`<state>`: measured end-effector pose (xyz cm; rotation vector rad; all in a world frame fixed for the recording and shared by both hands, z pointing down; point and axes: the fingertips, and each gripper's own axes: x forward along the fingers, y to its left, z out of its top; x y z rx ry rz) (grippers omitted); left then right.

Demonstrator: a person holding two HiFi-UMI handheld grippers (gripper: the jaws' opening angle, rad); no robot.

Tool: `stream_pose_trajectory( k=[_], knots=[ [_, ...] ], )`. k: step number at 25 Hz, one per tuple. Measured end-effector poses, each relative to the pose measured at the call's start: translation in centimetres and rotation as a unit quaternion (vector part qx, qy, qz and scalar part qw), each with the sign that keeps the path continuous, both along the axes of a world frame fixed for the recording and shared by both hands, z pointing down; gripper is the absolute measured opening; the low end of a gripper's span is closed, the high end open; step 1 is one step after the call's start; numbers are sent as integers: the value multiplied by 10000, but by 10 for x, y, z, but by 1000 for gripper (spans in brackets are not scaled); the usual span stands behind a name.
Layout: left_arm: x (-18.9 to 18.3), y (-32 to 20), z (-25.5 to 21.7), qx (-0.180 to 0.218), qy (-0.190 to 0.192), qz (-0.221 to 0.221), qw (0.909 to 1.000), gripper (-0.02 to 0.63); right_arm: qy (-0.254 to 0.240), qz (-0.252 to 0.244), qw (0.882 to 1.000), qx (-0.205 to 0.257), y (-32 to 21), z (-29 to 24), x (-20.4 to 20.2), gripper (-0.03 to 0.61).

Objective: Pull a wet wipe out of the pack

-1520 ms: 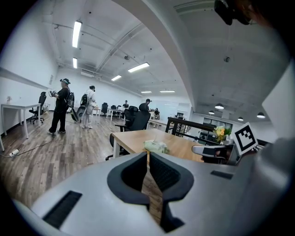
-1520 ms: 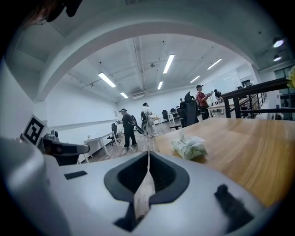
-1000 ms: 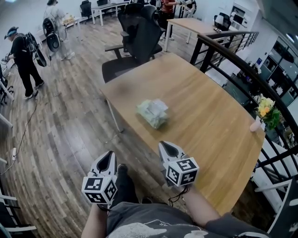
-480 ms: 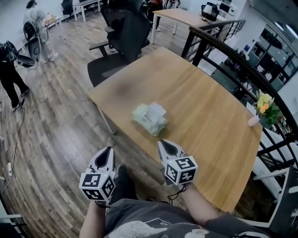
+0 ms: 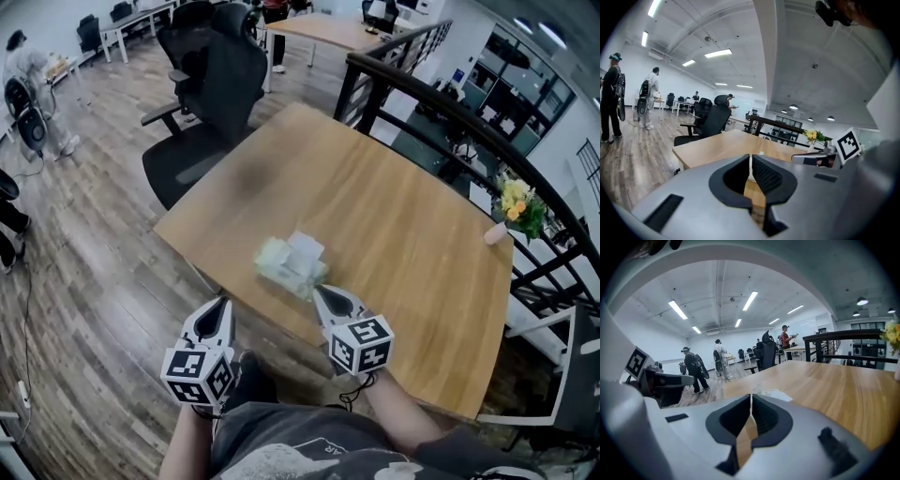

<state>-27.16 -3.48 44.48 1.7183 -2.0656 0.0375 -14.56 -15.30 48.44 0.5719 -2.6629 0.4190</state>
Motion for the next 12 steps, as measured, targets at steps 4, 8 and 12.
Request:
stream_pose_trajectory(
  k=[4, 8, 12],
  knots=[
    [-5, -30, 2, -46, 48, 451, 9990, 29, 49, 288, 9996, -34, -18, 1, -6, 26],
    [1, -61, 14, -183, 90, 1083, 9939, 29, 58, 714, 9973, -175, -33, 7, -4, 27],
    [11, -91, 21, -268, 61, 1804, 9832, 29, 133, 1120, 9934, -231, -45, 13, 1, 26]
  ],
)
